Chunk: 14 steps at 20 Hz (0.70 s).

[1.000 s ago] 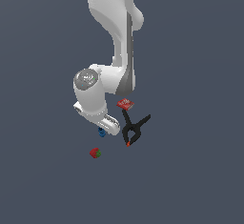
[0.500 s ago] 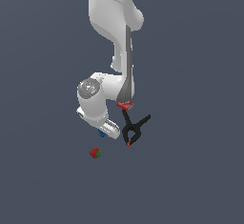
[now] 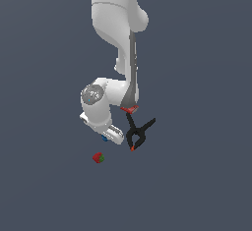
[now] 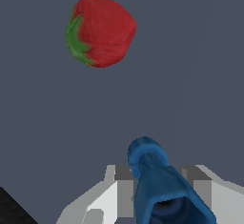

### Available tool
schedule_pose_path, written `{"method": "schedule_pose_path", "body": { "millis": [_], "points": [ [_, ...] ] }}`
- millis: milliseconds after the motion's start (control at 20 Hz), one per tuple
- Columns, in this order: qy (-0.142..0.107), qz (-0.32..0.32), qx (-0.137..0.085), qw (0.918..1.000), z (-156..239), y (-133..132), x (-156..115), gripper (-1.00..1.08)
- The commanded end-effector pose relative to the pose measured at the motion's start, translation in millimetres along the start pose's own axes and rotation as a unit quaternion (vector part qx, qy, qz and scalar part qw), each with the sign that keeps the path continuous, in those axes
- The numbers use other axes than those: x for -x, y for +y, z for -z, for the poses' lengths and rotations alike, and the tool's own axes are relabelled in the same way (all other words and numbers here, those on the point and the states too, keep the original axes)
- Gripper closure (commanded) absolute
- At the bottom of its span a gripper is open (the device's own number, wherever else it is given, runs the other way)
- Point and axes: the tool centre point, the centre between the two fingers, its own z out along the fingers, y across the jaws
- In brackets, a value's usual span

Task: Pick up a designated object from a clutter of objects.

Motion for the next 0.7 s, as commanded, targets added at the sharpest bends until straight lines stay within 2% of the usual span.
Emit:
{"method": "schedule_pose_path", "body": {
  "millis": [0,650],
  "points": [
    [0.0,0.0,0.0,1.0,0,0,0,1.08],
    [0.0,0.0,0.0,1.0,14,1,4,1.08]
  ]
}}
